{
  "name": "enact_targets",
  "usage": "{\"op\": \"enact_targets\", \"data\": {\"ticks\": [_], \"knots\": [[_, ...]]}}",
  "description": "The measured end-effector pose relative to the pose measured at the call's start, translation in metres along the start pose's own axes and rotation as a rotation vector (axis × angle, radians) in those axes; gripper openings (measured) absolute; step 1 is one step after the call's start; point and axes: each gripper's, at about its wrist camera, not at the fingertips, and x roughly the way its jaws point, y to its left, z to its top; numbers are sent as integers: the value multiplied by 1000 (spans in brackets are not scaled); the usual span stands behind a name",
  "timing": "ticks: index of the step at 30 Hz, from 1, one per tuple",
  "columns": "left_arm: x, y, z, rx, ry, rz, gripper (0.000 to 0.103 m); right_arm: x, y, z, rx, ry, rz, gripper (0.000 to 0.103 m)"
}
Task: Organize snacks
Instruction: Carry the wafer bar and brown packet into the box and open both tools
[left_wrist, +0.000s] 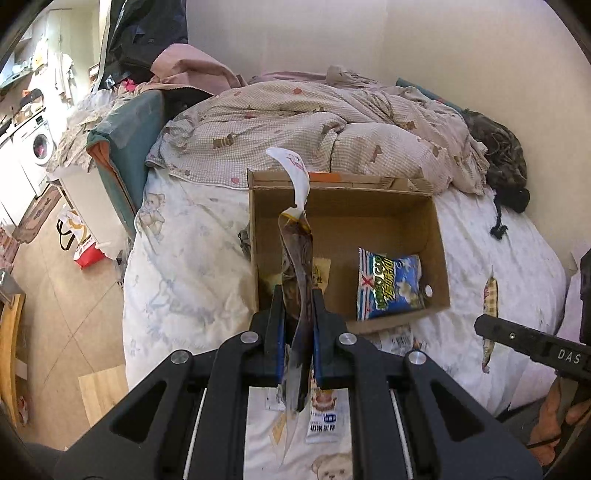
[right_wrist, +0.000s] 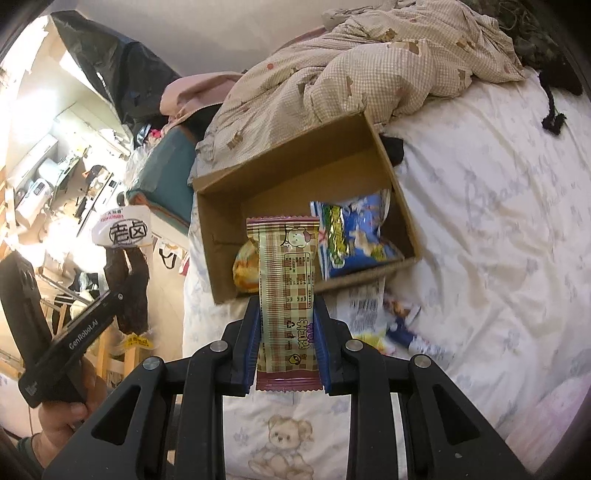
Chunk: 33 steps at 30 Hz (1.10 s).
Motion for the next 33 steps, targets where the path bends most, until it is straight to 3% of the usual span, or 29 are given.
{"op": "enact_targets", "data": {"ticks": [15,19,24,33], "knots": [[69,-20,30,33,54,5,9,64,-8,57,-9,45,-79,28],[93,-21,31,3,86,-16,9,85,-17,68,20,70,-98,28],[123,-22,24,-34,156,-71,9,102,-26,71,33,96,-109,28],[133,-29,23,-19,144,-72,9,121,-38,70,79,132,-83,28]]}}
